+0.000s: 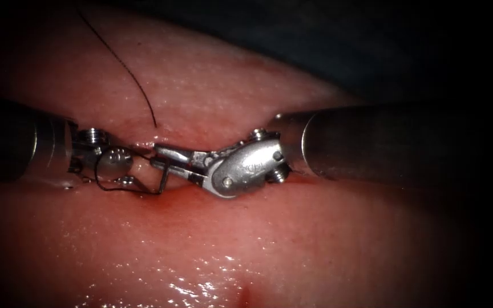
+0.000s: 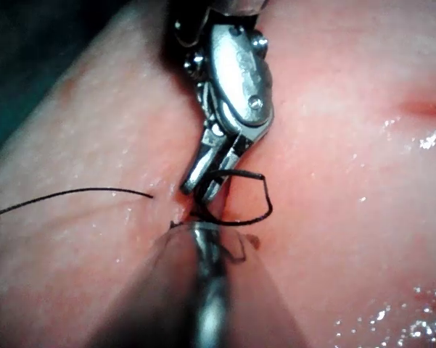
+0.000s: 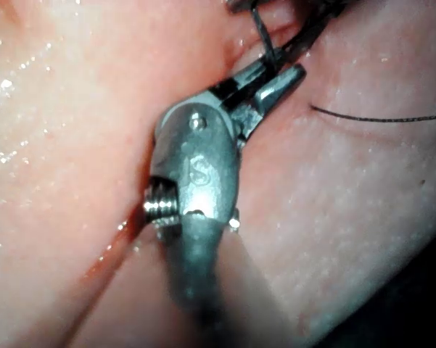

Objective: Wound Closure
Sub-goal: Push the needle through the skin below the cut using the right needle driver.

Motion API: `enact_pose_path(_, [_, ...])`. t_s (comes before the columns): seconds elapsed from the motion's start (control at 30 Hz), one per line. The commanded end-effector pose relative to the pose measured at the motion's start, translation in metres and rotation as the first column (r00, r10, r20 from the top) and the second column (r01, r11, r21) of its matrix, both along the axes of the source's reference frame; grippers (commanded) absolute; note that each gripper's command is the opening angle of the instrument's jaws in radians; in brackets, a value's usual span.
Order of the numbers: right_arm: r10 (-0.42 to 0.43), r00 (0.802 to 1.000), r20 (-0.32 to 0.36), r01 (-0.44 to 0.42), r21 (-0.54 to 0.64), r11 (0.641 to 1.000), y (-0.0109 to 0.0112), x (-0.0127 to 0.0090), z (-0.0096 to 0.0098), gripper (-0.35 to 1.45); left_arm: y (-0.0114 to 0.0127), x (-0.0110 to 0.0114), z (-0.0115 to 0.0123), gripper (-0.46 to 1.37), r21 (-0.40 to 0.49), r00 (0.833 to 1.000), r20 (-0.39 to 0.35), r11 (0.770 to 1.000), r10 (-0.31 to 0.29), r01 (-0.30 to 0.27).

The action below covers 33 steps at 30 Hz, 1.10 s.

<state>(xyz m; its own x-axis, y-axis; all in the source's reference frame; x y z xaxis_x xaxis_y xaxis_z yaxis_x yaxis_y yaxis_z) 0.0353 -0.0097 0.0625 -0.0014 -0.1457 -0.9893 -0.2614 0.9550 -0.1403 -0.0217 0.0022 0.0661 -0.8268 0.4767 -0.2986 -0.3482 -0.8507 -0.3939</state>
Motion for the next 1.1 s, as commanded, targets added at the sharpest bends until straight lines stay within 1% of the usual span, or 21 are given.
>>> enact_pose_path(0.03, [0.008, 1.000, 0.000, -0.008, 0.003, 1.000, 0.0002, 0.0000, -0.0002, -0.35, 0.0001, 0.0003, -0.0005, 0.54, -0.019, 1.000, -0.006, 1.000, -0.021, 0.020])
enact_pose_path(0.13, [0.010, 1.000, 0.001, -0.010, 0.005, 1.000, 0.0003, 0.0000, -0.0002, -0.35, 0.0004, 0.0008, -0.0020, 0.49, -0.048, 0.999, -0.005, 0.998, -0.038, 0.037])
enact_pose_path(0.17, [0.011, 1.000, 0.000, -0.011, 0.011, 1.000, 0.0004, 0.0000, -0.0002, -0.35, 0.0004, 0.0010, -0.0029, 0.49, -0.057, 0.999, 0.002, 0.998, -0.040, 0.040])
enact_pose_path(0.3, [0.012, 1.000, -0.002, -0.012, 0.024, 1.000, 0.0006, 0.0000, -0.0003, -0.35, -0.0001, 0.0013, -0.0041, 0.47, -0.062, 0.999, 0.014, 0.997, -0.051, 0.052])
enact_pose_path(0.37, [0.014, 1.000, -0.005, -0.013, 0.043, 0.999, 0.0007, 0.0000, -0.0003, -0.35, -0.0007, 0.0014, -0.0046, 0.40, -0.064, 0.998, 0.016, 0.996, -0.059, 0.060])
enact_pose_path(0.5, [0.023, 1.000, -0.004, -0.023, 0.069, 0.997, 0.0009, 0.0001, -0.0003, -0.35, -0.0018, 0.0012, -0.0049, 0.34, -0.077, 0.998, 0.025, 0.995, -0.065, 0.067])
enact_pose_path(0.6, [0.042, 0.999, 0.003, -0.042, 0.098, 0.994, 0.0010, 0.0003, -0.0002, -0.35, -0.0029, 0.0009, -0.0049, 0.24, -0.064, 0.994, 0.073, 0.994, -0.080, 0.085])
enact_pose_path(0.63, [0.047, 0.999, 0.008, -0.047, 0.111, 0.993, 0.0011, 0.0004, -0.0003, -0.35, -0.0031, 0.0008, -0.0050, 0.24, -0.058, 0.993, 0.083, 0.995, -0.080, 0.085])
enact_pose_path(0.8, [0.063, 0.998, 0.010, -0.064, 0.125, 0.990, 0.0012, 0.0005, -0.0005, -0.35, -0.0036, 0.0007, -0.0052, 0.15, -0.057, 0.992, 0.096, 0.994, -0.087, 0.093])
enact_pose_path(0.93, [0.060, 0.998, 0.013, -0.061, 0.143, 0.988, 0.0009, 0.0007, -0.0002, -0.35, -0.0037, 0.0001, -0.0053, 0.10, -0.063, 0.990, 0.103, 0.993, -0.094, 0.101])
enact_pose_path(1.0, [0.057, 0.998, 0.014, -0.058, 0.156, 0.986, 0.0007, 0.0008, 0.0001, -0.35, -0.0039, -0.0002, -0.0054, 0.04, -0.075, 0.990, 0.111, 0.992, -0.093, 0.101])
enact_pose_path(1.1, [0.068, 0.997, 0.019, -0.071, 0.173, 0.982, 0.0008, 0.0007, 0.0002, -0.35, -0.0044, -0.0007, -0.0056, -0.11, -0.073, 0.986, 0.143, 0.992, -0.087, 0.099])
